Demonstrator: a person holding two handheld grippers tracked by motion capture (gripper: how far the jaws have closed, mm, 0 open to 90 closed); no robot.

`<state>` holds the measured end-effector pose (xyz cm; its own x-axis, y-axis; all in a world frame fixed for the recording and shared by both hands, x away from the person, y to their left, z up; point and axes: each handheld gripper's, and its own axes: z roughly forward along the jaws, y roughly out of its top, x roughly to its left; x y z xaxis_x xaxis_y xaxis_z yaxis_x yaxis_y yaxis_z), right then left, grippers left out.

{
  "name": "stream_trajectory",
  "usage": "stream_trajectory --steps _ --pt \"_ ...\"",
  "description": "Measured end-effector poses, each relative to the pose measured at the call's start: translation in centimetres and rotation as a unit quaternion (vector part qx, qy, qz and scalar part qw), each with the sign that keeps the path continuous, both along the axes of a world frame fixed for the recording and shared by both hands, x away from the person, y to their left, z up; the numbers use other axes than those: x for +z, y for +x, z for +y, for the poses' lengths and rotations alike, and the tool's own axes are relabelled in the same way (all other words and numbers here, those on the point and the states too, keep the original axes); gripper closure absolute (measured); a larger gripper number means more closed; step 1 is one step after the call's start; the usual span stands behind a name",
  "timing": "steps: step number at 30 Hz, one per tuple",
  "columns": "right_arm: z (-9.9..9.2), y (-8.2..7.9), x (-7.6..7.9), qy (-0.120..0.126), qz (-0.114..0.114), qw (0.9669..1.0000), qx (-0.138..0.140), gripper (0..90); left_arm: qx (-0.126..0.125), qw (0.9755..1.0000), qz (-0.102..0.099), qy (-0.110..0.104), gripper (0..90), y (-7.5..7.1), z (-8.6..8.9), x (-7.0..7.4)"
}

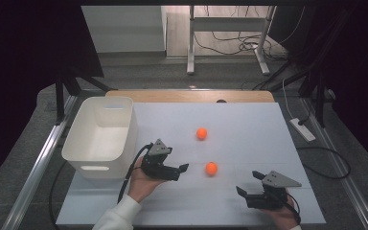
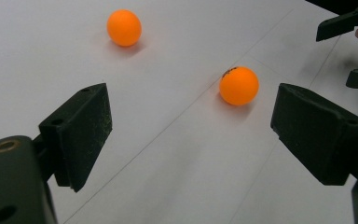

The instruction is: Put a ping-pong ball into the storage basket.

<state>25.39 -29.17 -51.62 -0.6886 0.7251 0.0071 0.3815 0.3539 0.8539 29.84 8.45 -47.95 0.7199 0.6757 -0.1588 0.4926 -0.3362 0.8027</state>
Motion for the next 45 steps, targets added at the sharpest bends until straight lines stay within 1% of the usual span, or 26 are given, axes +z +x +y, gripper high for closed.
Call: stream_trajectory --steps 4,8,10,12,14,17,20,23,25,30,34,35,36,37,39,45 --pt "-0.1 0.0 0.0 -0.001 -0.001 1.0 -0.002 13.8 -0.001 1.0 -0.001 0.001 13.3 0.5 -0.4 0.1" --pt "-0.1 0.1 0.0 -0.001 0.0 1.0 -0.001 13.8 -0.004 1.0 0.001 -0.004 13.2 0.9 -0.6 0.1" --pt "-0.1 0.1 0.0 0.0 0.0 1.0 0.0 13.8 -0.006 1.0 -0.002 0.003 13.2 1.2 -0.9 0.2" --pt "0.0 0.1 0.0 -0.002 0.0 1.0 -0.002 13.8 -0.005 1.0 -0.003 0.003 13.2 1.4 -1.0 0.2" --pt "0.0 0.1 0.0 -0.001 0.0 1.0 -0.002 13.8 -0.005 0.9999 -0.003 0.008 13.1 1.6 -1.1 0.3" --pt "0.0 0.2 -0.1 -0.002 0.001 1.0 -0.001 13.8 -0.003 0.9999 -0.003 0.009 13.1 1.8 -1.1 0.3" --pt "0.1 0.2 -0.1 -0.004 0.002 1.0 0.0 14.1 0.0 1.0 -0.003 0.006 13.0 2.3 -1.0 0.5" --pt "0.1 0.3 -0.1 -0.004 0.002 1.0 0.001 14.1 0.003 1.0 -0.002 0.004 13.0 2.7 -1.0 0.5" --pt "0.1 0.3 -0.1 -0.003 0.002 1.0 0.002 14.1 0.005 1.0 0.002 -0.004 13.1 3.0 -1.1 0.4" --pt "0.1 0.3 -0.1 -0.004 -0.001 1.0 0.003 14.3 0.007 1.0 0.006 0.003 12.9 3.7 -1.5 0.1" --pt "0.1 0.2 -0.1 -0.004 -0.002 1.0 0.002 14.3 0.01 0.9999 0.011 -0.002 12.9 4.3 -1.5 0.1" --pt "0.1 0.3 -0.1 -0.004 -0.001 1.0 0.002 14.4 0.012 0.9998 0.013 -0.006 12.9 4.5 -1.5 0.1" --pt "0.1 0.3 -0.1 -0.003 -0.001 1.0 0.002 14.4 0.012 0.9998 0.013 -0.006 12.9 4.5 -1.5 0.1" --pt "0.1 0.3 -0.1 -0.004 -0.002 1.0 0.001 14.4 0.013 0.9998 0.014 -0.007 13.0 4.8 -1.5 0.2" --pt "0.1 0.2 0.0 -0.004 -0.004 1.0 0.001 14.5 0.016 0.9998 0.014 0.0 12.9 5.2 -1.6 0.3" --pt "0.1 0.3 0.0 -0.003 -0.005 1.0 0.001 14.5 0.017 0.9998 0.013 0.001 12.9 5.9 -2.0 0.6"
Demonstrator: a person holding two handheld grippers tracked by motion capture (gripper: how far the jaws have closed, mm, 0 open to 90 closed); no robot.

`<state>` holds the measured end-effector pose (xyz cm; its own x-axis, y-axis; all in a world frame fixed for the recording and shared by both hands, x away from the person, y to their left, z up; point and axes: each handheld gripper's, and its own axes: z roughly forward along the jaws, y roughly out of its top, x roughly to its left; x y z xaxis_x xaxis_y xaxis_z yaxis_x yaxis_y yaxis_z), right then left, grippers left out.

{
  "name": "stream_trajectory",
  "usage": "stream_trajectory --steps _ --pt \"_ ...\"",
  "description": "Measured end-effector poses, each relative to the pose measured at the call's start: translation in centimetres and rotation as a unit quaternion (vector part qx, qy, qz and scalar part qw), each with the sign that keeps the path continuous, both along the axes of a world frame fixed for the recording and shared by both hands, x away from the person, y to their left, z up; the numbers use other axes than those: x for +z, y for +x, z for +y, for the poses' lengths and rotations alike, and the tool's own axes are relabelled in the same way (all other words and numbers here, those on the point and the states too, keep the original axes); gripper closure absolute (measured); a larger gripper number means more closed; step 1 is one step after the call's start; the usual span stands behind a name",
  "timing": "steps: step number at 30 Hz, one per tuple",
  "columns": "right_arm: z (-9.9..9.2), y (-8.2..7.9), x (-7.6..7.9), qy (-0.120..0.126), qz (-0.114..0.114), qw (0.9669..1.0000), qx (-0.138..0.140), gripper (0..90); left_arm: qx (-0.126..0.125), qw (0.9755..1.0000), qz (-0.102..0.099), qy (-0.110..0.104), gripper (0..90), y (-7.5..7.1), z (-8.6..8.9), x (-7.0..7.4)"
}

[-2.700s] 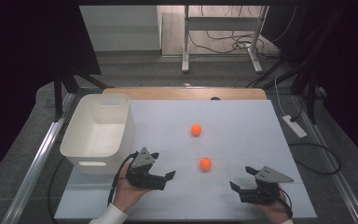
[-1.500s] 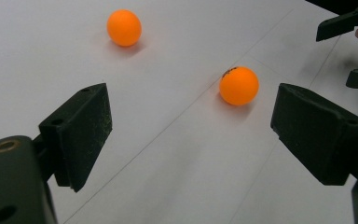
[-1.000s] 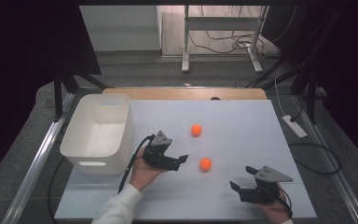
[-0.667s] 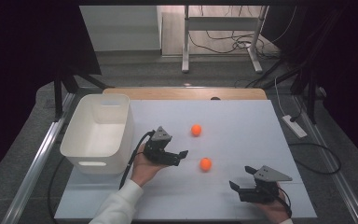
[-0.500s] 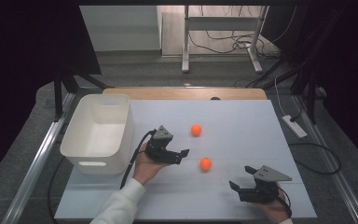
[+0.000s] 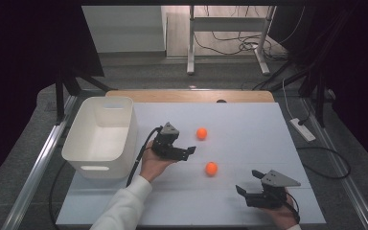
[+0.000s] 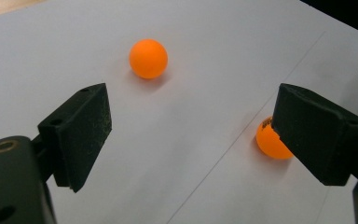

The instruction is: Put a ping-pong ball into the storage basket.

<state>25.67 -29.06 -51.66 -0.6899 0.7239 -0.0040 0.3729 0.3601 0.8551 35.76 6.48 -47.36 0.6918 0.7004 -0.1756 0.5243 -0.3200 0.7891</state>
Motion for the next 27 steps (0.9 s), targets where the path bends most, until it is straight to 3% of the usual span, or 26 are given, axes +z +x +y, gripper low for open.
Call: stream_trajectory --steps 21,27 --pt "0.0 0.1 0.1 0.002 -0.002 1.0 -0.001 14.6 0.005 0.9997 -0.01 0.023 12.8 2.0 -1.1 0.6" --pt "0.1 0.2 0.0 -0.001 -0.001 1.0 -0.001 14.6 0.007 0.9998 -0.005 0.018 12.8 2.9 -1.3 0.3"
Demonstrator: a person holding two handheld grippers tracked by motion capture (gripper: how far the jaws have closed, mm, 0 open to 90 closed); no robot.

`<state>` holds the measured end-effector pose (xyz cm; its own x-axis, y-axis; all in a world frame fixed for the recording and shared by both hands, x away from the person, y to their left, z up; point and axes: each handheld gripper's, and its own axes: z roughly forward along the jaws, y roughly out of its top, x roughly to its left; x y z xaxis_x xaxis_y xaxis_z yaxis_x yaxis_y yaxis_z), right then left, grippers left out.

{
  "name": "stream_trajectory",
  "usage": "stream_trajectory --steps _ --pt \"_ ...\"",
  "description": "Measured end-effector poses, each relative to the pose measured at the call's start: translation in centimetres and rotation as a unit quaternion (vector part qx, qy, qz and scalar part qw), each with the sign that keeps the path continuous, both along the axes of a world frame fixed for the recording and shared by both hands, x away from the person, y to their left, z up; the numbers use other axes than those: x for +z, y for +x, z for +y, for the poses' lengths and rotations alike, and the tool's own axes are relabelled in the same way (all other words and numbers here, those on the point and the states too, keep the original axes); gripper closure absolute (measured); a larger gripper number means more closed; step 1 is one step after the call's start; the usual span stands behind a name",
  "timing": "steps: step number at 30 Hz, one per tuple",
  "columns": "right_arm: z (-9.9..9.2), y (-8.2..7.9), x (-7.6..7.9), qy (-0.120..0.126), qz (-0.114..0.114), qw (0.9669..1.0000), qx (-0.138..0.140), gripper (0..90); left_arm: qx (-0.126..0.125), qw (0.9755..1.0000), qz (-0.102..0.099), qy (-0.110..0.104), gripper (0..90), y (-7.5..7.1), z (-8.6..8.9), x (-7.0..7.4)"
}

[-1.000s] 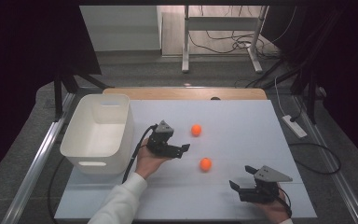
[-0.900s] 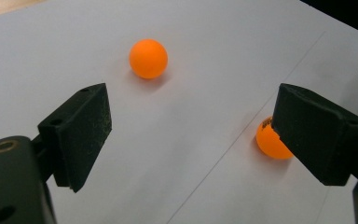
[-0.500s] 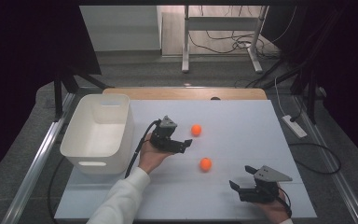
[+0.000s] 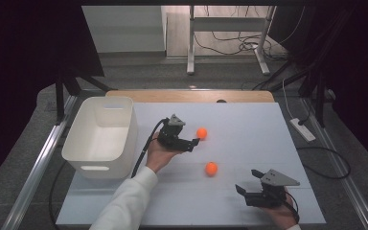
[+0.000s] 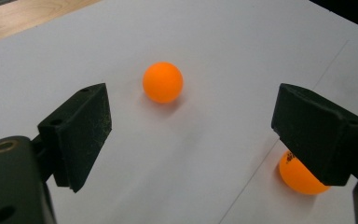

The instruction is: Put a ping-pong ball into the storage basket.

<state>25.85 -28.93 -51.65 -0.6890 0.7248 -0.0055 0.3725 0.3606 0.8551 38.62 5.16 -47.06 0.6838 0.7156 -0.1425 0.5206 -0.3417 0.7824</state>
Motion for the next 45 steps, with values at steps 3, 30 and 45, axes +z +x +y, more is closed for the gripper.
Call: stream_trajectory --steps 3,30,45 --pt "0.0 0.0 0.0 -0.001 0.0 1.0 -0.001 14.6 0.0 1.0 0.002 0.006 12.8 0.4 -0.1 -0.3" --pt "-0.3 0.0 0.1 0.0 -0.003 1.0 -0.009 14.6 0.002 0.9996 0.017 0.022 13.4 3.4 -2.2 -1.8" --pt "-0.3 -0.1 0.1 -0.005 -0.003 0.9999 -0.009 14.6 0.003 0.9991 0.028 0.03 13.8 4.5 -3.0 -2.9"
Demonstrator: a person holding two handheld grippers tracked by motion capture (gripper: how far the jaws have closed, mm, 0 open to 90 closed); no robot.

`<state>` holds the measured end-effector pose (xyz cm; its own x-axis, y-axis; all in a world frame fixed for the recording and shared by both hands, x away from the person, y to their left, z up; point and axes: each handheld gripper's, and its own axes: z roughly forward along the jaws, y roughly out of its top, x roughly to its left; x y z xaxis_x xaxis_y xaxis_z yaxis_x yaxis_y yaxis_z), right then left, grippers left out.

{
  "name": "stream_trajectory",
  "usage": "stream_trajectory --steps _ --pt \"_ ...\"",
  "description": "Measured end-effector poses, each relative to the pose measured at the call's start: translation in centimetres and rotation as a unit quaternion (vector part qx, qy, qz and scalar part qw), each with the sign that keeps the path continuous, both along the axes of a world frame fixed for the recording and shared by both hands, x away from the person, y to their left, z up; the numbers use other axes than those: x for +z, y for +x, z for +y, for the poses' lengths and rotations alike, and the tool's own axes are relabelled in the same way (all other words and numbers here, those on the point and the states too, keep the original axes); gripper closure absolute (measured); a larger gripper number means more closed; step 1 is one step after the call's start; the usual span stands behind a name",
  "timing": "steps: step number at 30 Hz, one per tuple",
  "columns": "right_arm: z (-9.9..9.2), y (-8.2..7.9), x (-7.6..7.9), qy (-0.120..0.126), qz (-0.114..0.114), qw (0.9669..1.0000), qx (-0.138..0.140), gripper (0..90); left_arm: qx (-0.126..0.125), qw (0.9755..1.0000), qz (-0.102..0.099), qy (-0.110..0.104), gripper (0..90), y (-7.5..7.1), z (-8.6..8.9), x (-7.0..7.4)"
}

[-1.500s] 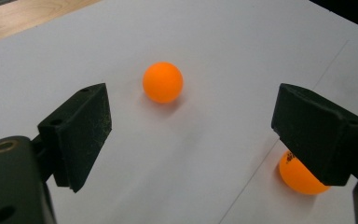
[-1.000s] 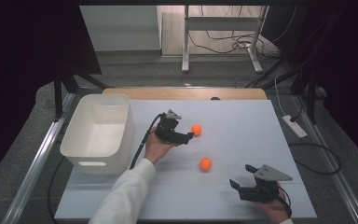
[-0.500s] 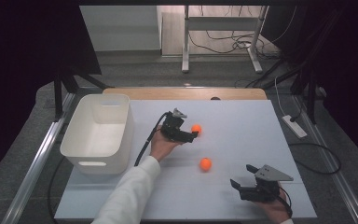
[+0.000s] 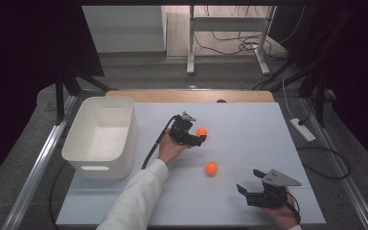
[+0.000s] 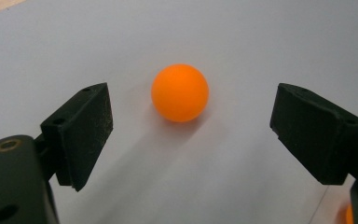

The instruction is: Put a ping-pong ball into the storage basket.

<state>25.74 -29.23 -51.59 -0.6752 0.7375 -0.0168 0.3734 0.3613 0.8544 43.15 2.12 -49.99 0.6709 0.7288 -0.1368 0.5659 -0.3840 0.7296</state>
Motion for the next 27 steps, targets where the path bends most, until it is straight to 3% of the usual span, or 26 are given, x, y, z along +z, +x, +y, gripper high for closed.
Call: stream_trajectory --steps 7,13,27 --pt "0.1 0.0 0.0 -0.002 -0.001 1.0 0.002 14.6 0.006 0.9999 0.007 0.01 13.9 1.2 -0.4 -0.4" --pt "0.1 0.0 0.0 -0.001 0.0 1.0 0.004 14.5 0.013 0.9997 0.018 0.006 14.0 1.9 -0.5 -0.7" --pt "0.0 0.0 -0.1 -0.003 0.003 1.0 -0.001 14.5 0.002 0.9996 0.025 0.009 14.0 3.0 -1.8 -1.3"
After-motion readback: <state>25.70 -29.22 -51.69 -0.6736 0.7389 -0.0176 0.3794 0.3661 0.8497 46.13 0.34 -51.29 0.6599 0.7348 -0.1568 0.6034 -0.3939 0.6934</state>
